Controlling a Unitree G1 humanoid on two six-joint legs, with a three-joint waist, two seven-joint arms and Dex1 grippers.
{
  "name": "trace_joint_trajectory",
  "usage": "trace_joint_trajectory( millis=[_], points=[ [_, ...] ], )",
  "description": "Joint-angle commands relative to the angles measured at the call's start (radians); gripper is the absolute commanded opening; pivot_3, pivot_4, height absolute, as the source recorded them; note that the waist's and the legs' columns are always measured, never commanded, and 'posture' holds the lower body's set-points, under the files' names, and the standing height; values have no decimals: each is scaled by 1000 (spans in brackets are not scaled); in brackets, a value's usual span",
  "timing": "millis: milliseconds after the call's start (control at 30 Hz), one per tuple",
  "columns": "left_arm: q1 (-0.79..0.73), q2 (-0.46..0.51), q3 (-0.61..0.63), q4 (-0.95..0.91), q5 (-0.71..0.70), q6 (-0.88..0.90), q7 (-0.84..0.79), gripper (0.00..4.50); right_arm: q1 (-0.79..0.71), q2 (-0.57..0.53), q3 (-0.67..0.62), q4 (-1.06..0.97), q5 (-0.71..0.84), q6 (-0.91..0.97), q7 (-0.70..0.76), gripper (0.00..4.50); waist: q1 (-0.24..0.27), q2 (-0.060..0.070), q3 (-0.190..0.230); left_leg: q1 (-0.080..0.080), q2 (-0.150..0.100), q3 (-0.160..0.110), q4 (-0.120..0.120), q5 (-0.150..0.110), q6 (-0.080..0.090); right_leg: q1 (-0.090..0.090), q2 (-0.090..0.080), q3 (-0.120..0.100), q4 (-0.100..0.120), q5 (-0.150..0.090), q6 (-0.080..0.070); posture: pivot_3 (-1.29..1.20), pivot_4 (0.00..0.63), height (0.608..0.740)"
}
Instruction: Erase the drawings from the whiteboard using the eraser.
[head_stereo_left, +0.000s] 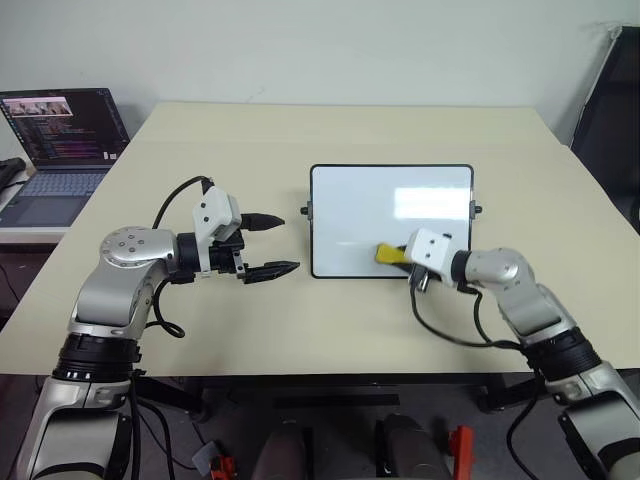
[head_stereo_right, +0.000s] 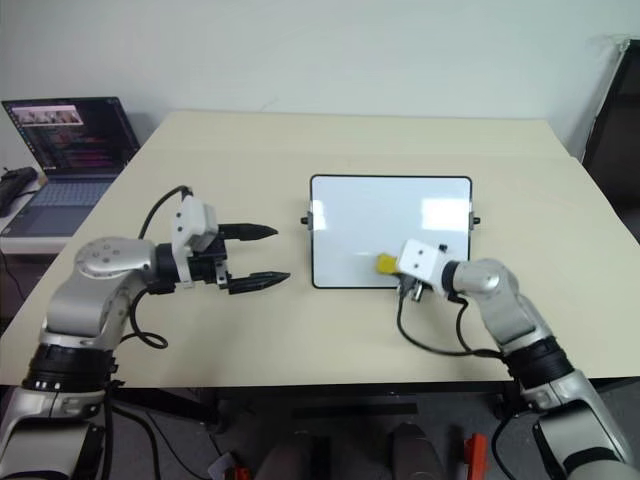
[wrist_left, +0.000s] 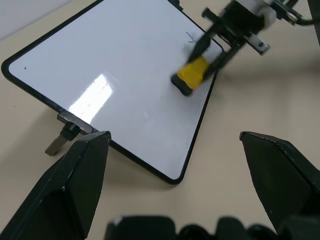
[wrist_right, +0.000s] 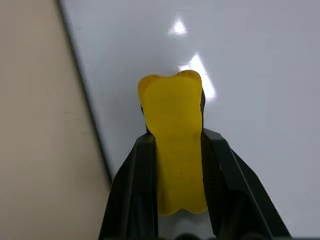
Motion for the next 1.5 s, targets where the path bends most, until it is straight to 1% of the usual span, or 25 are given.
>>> trace_joint_trajectory(
  millis=[33,200,333,467,533,700,833,900,933,1000,1167,1233,1300,1400,1500],
  points=[
    [-26,3,11,-20,-6,-10,-4,4500,-41,-28,-48,56,-55,-16,-82,829,0,0,0,0,0,0,0,0,0,0,0,0,0,0,0,0,150,740],
    [-39,-2,1,-2,3,-19,-7,4500,-68,-7,-55,93,-81,-35,-153,826,-1,0,0,0,0,0,-1,0,0,0,0,0,0,0,1,0,150,740],
    [-47,-8,-4,6,5,-22,-9,4500,-57,5,-31,91,-92,-30,-156,817,-3,0,0,0,0,0,-1,0,0,0,0,0,0,1,0,0,150,740],
    [-51,-11,-9,9,5,-24,-8,4500,16,33,32,-28,-46,60,-32,816,-4,0,0,1,0,0,-1,0,0,0,0,0,0,0,0,0,150,740],
    [-49,-11,-8,7,5,-23,-6,4500,44,31,28,-65,-23,93,5,815,-6,0,0,1,1,0,-2,0,0,0,0,0,0,0,0,0,150,740],
    [-37,-4,-2,-6,4,-21,-2,4500,74,-30,-65,-116,65,111,81,815,-6,0,0,0,0,0,-3,0,0,0,0,0,-1,0,0,0,150,740],
    [-33,1,2,-8,3,-21,-2,4500,50,-73,-207,-195,224,187,146,814,1,0,1,-4,0,-1,-3,0,0,-2,0,-1,-2,0,0,0,150,740],
    [-36,4,4,-7,2,-21,-3,4500,35,-110,-284,-265,327,260,198,810,5,1,2,-7,0,-1,-3,0,0,-4,0,-1,-2,0,0,0,150,740],
    [-38,5,5,-6,2,-20,-4,4500,31,-130,-312,-290,362,286,216,809,5,1,2,-10,0,-1,-3,0,0,-8,0,-1,-2,2,-3,0,150,740],
    [-48,6,8,-9,-3,-12,-2,4500,45,-192,-369,-324,413,315,256,808,7,1,2,-14,0,-1,-3,0,0,-13,0,-1,-1,2,-4,0,150,740],
    [-57,18,19,-18,-11,-5,-6,4500,134,-332,-480,-294,430,279,295,808,11,1,2,-17,0,-1,-5,-1,0,-16,0,-2,-3,2,-4,0,150,740],
    [-58,25,23,-19,-12,-5,-7,4500,194,-393,-560,-276,437,265,318,808,13,0,2,-17,0,0,-5,-1,0,-17,-1,-1,-4,2,-4,0,150,740],
    [-56,27,25,-21,-13,-5,-7,4500,234,-428,-621,-280,463,267,333,808,13,0,2,-18,-1,0,-5,-1,0,-17,-1,-1,-4,2,-3,0,150,740],
    [-51,28,25,-23,-13,-4,-7,4500,262,-450,-645,-293,477,267,337,808,8,0,2,-17,-1,0,-5,-1,0,-17,-1,-1,-3,2,-3,0,150,740],
    [-53,21,17,-11,-7,-9,-6,4500,266,-440,-615,-299,474,260,323,808,0,0,2,-16,1,2,-5,-1,0,-17,0,0,-3,2,-4,0,150,740]
  ],
)
